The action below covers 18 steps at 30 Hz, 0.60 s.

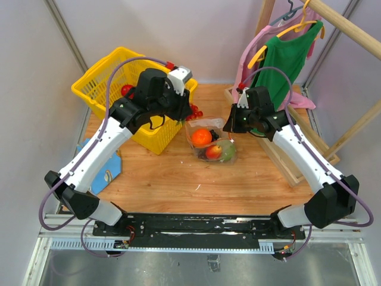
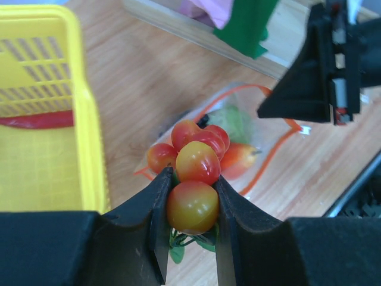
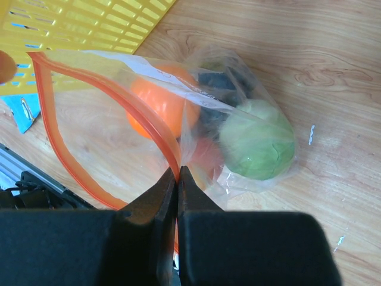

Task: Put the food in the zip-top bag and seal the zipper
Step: Place the fake fruit in the zipper food storage bag.

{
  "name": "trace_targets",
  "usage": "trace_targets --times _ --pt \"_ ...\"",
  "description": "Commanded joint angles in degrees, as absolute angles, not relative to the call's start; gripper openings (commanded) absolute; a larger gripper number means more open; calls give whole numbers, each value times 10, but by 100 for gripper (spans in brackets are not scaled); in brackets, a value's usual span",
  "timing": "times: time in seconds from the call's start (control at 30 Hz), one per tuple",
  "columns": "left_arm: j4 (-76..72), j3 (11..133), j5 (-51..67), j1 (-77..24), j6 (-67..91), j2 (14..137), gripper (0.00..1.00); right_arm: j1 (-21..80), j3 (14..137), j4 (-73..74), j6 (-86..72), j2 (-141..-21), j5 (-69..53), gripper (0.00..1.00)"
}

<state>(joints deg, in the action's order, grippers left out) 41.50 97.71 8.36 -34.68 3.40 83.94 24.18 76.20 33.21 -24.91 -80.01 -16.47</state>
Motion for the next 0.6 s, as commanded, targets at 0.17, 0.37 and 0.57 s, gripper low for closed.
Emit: trace_targets --times 0.17,0.37,0.57 --pt "374 943 179 -413 -67 851 4 233 747 321 -255 -776 -170 3" --pt "360 940 193 -433 -99 885 6 233 744 322 -251 -770 -174 3" --pt "331 940 192 -437 -112 927 8 233 742 321 -246 -765 -179 3"
